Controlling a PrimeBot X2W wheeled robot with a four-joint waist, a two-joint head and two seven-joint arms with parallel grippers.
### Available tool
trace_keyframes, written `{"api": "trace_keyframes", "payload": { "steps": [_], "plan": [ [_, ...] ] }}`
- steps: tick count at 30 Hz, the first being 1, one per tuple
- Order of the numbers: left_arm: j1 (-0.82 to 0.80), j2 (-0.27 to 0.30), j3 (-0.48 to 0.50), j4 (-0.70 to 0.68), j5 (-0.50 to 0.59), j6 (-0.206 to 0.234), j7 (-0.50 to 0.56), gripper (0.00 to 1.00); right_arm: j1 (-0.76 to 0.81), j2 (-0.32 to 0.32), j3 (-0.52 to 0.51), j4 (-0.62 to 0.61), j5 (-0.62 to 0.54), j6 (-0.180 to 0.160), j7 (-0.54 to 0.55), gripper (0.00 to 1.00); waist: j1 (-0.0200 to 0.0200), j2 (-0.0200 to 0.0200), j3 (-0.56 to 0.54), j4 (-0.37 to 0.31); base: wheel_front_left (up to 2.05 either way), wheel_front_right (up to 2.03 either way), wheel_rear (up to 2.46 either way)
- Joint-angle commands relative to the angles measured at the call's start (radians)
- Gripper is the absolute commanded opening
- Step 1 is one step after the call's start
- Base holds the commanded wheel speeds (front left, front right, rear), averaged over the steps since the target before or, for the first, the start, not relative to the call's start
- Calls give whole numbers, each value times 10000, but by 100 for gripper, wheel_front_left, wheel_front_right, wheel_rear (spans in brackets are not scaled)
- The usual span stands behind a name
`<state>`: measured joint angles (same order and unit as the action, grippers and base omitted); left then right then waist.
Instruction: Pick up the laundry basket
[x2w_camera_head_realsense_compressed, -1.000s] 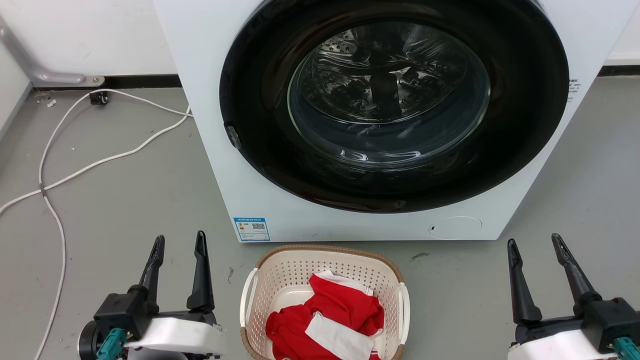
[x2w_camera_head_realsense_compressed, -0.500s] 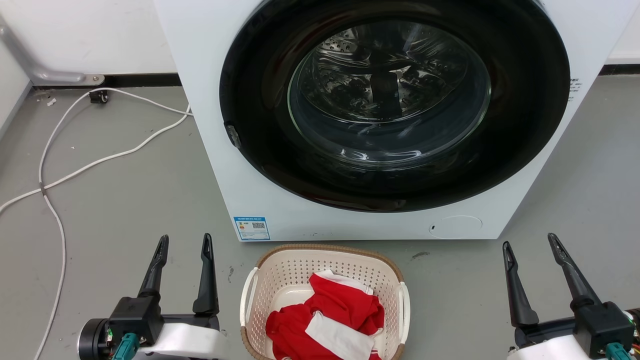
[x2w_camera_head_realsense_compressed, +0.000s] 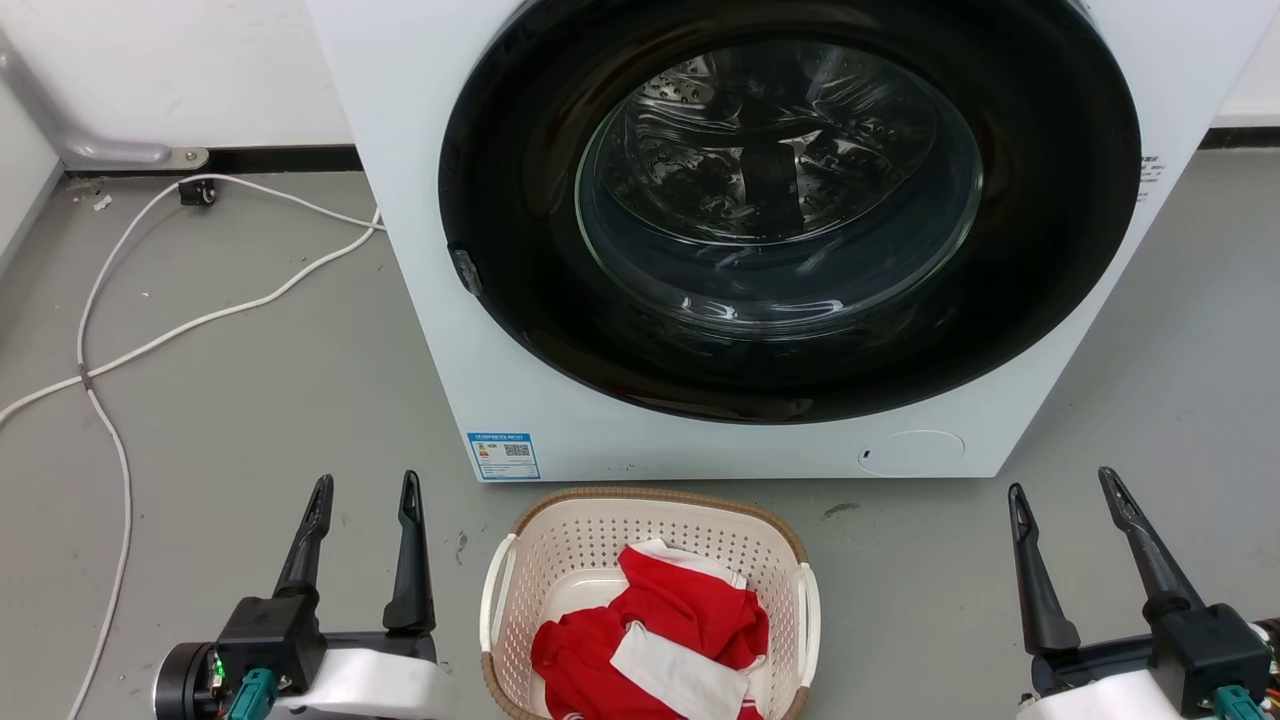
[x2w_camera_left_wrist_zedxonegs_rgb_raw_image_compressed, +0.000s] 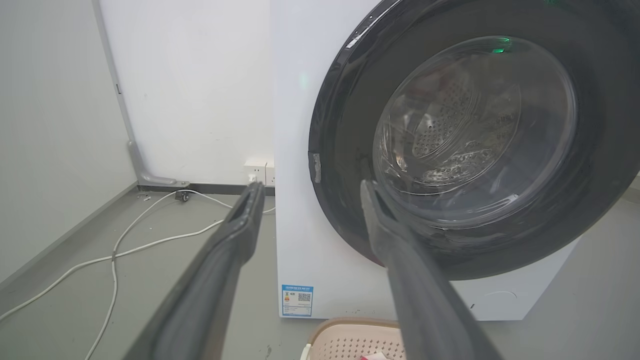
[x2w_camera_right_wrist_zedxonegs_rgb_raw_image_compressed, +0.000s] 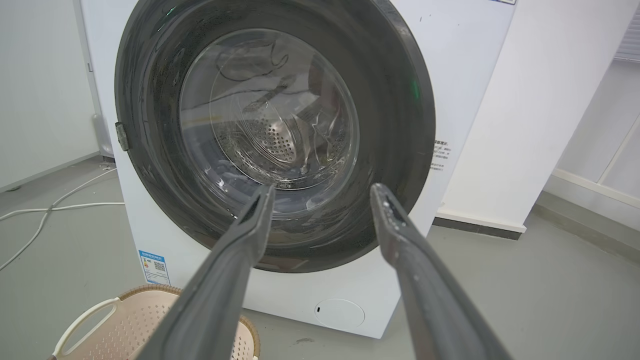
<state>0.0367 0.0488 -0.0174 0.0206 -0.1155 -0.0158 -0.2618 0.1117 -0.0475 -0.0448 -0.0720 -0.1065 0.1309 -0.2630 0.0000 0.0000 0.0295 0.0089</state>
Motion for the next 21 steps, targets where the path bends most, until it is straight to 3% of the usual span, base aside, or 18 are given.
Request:
{"api": "trace_keyframes", "payload": {
  "steps": [1, 14, 21],
  "plan": [
    [103, 27, 25, 14, 53, 57, -49, 100, 119, -51, -4, 6, 26, -3, -28, 100, 0, 0, 0, 2, 0, 0, 0],
    [24, 27, 125, 266, 14, 180, -40, 100, 9, -51, 26, -13, 48, -3, -28, 100, 0, 0, 103, -24, 0, 0, 0],
    [-778, 22, 405, 1027, 204, 70, -40, 100, -705, -50, 392, 261, -18, -3, -25, 100, 0, 0, 825, -115, 0, 0, 0]
  ]
}}
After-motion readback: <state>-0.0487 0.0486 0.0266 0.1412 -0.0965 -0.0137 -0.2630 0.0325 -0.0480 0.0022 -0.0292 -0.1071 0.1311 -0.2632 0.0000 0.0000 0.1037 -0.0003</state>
